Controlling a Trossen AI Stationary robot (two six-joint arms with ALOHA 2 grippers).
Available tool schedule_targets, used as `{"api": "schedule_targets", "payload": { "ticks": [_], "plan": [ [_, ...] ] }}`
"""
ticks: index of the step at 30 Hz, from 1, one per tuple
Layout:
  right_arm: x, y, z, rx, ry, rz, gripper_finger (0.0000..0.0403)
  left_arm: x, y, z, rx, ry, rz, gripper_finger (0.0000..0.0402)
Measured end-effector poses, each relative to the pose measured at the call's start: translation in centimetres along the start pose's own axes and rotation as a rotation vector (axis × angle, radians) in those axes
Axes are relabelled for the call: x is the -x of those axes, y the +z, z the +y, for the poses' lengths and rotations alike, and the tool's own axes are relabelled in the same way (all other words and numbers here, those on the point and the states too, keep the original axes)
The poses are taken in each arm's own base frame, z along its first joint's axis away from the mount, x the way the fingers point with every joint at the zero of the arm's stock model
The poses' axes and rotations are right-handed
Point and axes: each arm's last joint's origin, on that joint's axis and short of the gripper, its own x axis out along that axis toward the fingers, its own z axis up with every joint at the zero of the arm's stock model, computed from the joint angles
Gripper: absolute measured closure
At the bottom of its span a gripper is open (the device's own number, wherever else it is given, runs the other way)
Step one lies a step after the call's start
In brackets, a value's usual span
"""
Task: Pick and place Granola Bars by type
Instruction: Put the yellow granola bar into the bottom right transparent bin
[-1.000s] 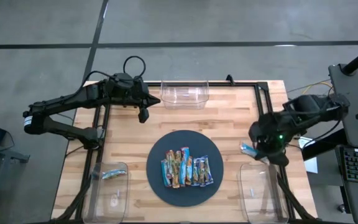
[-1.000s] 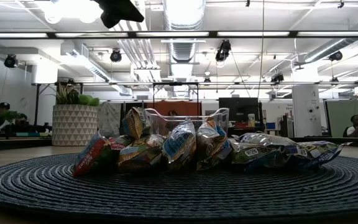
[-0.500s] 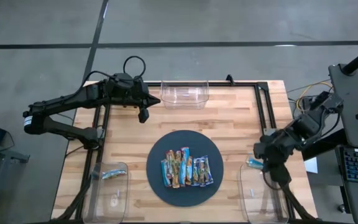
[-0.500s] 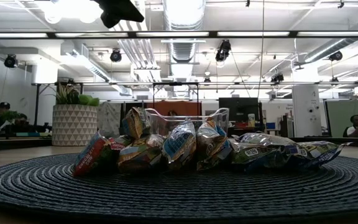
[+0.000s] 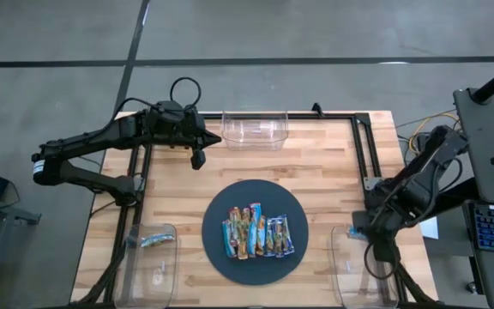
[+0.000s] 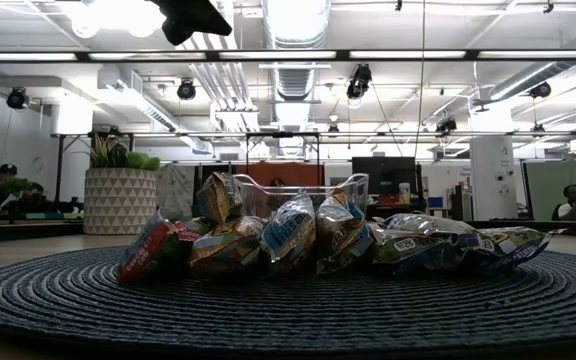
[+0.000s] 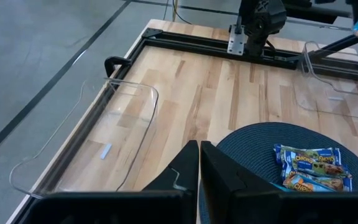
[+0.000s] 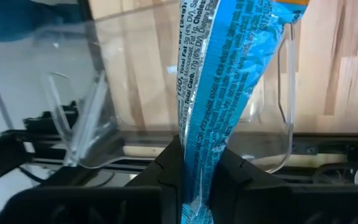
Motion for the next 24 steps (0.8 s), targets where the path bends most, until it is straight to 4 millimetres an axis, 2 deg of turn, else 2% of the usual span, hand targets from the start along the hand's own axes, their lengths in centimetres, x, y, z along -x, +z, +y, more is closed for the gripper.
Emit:
{"api": "schedule_targets", "payload": {
  "ticks": [9,16,24],
  "plan": [
    [-3.2,0.1,-0.5,0.042,-0.086,0.068,0.0364,0.0,0.0,0.0,0.000,0.000,0.000,0.0401],
    [-5.0,0.7,0.4,0.087,-0.038,0.121,0.0364,0.0,0.0,0.0,0.000,0.000,0.000,0.0401],
    [-6.2,1.0,0.7,0.132,-0.069,0.158,0.0364,0.0,0.0,0.0,0.001,0.000,0.000,0.0401]
  ]
}}
